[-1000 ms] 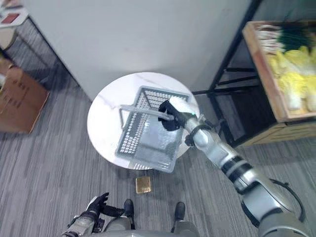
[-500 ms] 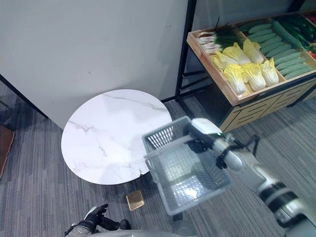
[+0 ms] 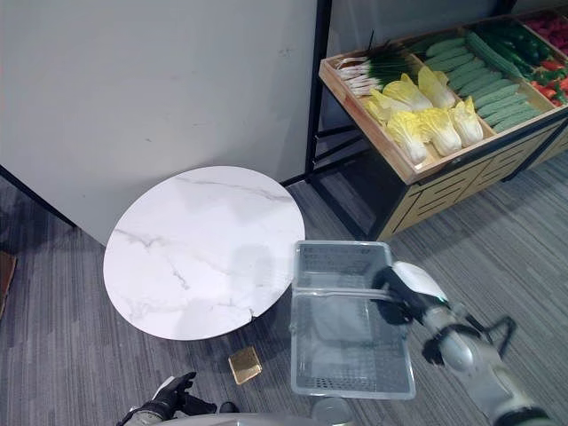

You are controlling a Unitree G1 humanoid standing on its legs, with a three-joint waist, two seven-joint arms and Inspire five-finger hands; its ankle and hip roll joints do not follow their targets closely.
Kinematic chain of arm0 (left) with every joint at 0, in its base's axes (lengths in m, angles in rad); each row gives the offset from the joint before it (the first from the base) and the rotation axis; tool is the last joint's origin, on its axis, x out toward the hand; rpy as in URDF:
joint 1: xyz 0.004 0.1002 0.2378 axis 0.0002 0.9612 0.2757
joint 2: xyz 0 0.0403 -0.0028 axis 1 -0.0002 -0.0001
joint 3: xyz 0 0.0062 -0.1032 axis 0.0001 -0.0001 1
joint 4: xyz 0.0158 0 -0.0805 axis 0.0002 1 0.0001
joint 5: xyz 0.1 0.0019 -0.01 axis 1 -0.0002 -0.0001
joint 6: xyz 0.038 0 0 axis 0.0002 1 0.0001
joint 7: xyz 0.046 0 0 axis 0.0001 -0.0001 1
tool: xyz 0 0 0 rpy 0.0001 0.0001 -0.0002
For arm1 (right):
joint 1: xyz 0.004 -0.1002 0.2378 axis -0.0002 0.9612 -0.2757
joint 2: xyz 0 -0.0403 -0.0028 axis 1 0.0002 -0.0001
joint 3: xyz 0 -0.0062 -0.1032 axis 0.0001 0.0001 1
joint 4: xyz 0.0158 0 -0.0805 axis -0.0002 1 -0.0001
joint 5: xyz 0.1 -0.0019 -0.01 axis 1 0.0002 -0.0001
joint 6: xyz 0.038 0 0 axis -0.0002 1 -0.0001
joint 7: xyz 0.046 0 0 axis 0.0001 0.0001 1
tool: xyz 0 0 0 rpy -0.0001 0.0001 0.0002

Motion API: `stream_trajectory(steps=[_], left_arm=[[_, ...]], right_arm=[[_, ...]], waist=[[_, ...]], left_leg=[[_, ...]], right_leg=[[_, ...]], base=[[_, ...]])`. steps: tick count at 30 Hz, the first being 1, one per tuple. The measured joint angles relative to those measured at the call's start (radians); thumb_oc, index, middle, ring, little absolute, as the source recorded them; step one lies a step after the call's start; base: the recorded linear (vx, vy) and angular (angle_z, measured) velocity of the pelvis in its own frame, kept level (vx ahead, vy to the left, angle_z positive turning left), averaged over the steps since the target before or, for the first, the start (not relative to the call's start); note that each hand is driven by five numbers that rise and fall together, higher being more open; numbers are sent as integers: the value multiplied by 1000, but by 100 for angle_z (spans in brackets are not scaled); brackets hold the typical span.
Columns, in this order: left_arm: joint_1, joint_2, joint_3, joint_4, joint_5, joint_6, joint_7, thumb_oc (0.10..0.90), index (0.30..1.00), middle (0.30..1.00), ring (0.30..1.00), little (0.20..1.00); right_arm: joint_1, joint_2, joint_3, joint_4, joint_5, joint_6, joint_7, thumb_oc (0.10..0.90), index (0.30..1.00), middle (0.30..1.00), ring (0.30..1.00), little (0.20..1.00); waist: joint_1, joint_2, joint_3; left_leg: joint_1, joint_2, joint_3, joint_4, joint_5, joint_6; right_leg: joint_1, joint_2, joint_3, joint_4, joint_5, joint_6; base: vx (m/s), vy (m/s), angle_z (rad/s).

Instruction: Get the vegetables into the basket

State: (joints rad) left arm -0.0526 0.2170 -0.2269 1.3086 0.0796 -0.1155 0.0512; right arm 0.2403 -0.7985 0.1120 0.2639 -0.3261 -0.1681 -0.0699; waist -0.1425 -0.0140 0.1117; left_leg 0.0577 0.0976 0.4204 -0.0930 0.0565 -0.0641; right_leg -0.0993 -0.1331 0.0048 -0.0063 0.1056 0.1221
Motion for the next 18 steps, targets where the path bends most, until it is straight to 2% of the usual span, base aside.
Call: stream_trajectory(steps=[3,4,5,6,7,8,9,10,11,12,13,14,15,16,18], left_arm=[[0,20,2,-8,0,-3,9,900,1000,1000,1000,1000],[-15,43,-11,-20,0,-2,12,900,1000,1000,1000,1000],[-20,53,-16,-20,0,-3,13,900,1000,1000,1000,1000],[-29,63,-23,-28,1,-2,14,900,1000,1000,1000,1000],[-29,78,-38,-44,1,-1,15,900,1000,1000,1000,1000],[-27,85,-36,-51,1,-5,15,900,1000,1000,1000,1000],[-23,82,-44,-54,1,-1,15,900,1000,1000,1000,1000],[-15,80,-46,-61,1,-4,14,900,1000,1000,1000,1000],[-12,85,-55,-79,1,-10,13,900,1000,1000,1000,1000],[-5,85,-57,-87,1,-11,11,900,1000,1000,1000,1000],[6,92,-56,-100,-1,-6,10,900,1000,1000,1000,1000],[28,106,-55,-118,-1,-6,7,900,1000,1000,1000,1000],[29,116,-53,-120,-1,-6,4,900,1000,1000,1000,1000],[29,114,-51,-120,-1,-1,-1,900,1000,1000,1000,1000],[36,83,-36,-115,0,0,-14,900,1000,1000,1000,1000]], right_arm=[[2,44,-25,37,-13,8,-23,400,300,300,300,300],[2,75,-29,39,-13,14,-47,400,300,300,300,300],[-1,85,-27,39,-15,15,-52,400,300,300,300,300],[2,94,-27,39,-18,15,-53,400,300,300,300,300],[-10,103,-24,38,-22,17,-53,400,300,300,300,300],[-33,114,-17,45,-22,17,-60,400,300,300,300,300],[-39,133,-13,66,-22,21,-74,400,300,300,300,300],[-42,132,-7,68,-22,25,-74,400,300,300,300,300],[-44,132,-6,66,-27,26,-74,400,300,300,300,300],[-45,129,-4,65,-30,25,-77,400,300,300,300,300],[-54,128,-4,66,-31,28,-79,400,300,300,300,300],[-68,127,-4,63,-31,27,-80,400,300,300,300,300],[-71,127,-3,60,-30,26,-82,400,300,300,300,300],[-84,117,-3,58,-31,26,-83,400,300,300,300,300],[-84,102,-3,61,-31,31,-83,400,300,300,300,300]], waist=[[-17,-33,15],[-22,-51,26],[-24,-51,32],[-30,-66,41],[-11,-76,51],[-2,-77,65],[2,-68,66],[29,-52,67],[55,-40,67],[73,-34,59],[76,-33,57],[87,-52,43],[89,-68,33],[88,-66,32],[85,-13,13]], left_leg=[[-15,-16,34,-1,-13,10],[-37,-23,61,-1,-13,18],[-46,-21,69,-2,-12,27],[-50,-22,94,-2,-5,43],[-54,-15,125,-2,-7,48],[-48,-4,147,-2,-9,55],[-37,27,195,-2,9,84],[-29,50,229,-1,10,84],[-21,77,265,5,9,83],[-12,95,276,6,7,85],[-11,99,287,9,9,85],[-5,86,311,9,19,68],[-3,68,318,8,26,57],[0,64,324,6,38,43],[10,91,333,6,55,31]], right_leg=[[-44,-17,27,18,20,32],[-77,-17,18,-6,85,41],[-84,-21,-2,-34,125,50],[-84,-13,-28,-75,187,53],[-115,8,-60,-82,251,56],[-126,21,-88,-82,283,33],[-129,21,-221,-7,185,34],[-140,26,-262,84,131,25],[-147,20,-288,187,82,35],[-144,2,-297,259,19,29],[-122,-26,-297,297,-25,44],[-84,-71,-290,283,-68,48],[-41,-68,-272,190,-81,46],[-6,-58,-296,115,-86,9],[19,-16,-277,44,-56,-15]], base=[[-174,31,-36],[-171,49,-65],[-64,91,-56],[-49,97,-68],[-51,106,-87],[-192,74,-100],[-151,53,-90],[-144,39,-92],[-66,3,-98],[-83,-15,-75],[-53,-47,-68],[-52,-88,-57],[-40,-107,-61],[-26,-120,-51],[-10,-167,-45]])
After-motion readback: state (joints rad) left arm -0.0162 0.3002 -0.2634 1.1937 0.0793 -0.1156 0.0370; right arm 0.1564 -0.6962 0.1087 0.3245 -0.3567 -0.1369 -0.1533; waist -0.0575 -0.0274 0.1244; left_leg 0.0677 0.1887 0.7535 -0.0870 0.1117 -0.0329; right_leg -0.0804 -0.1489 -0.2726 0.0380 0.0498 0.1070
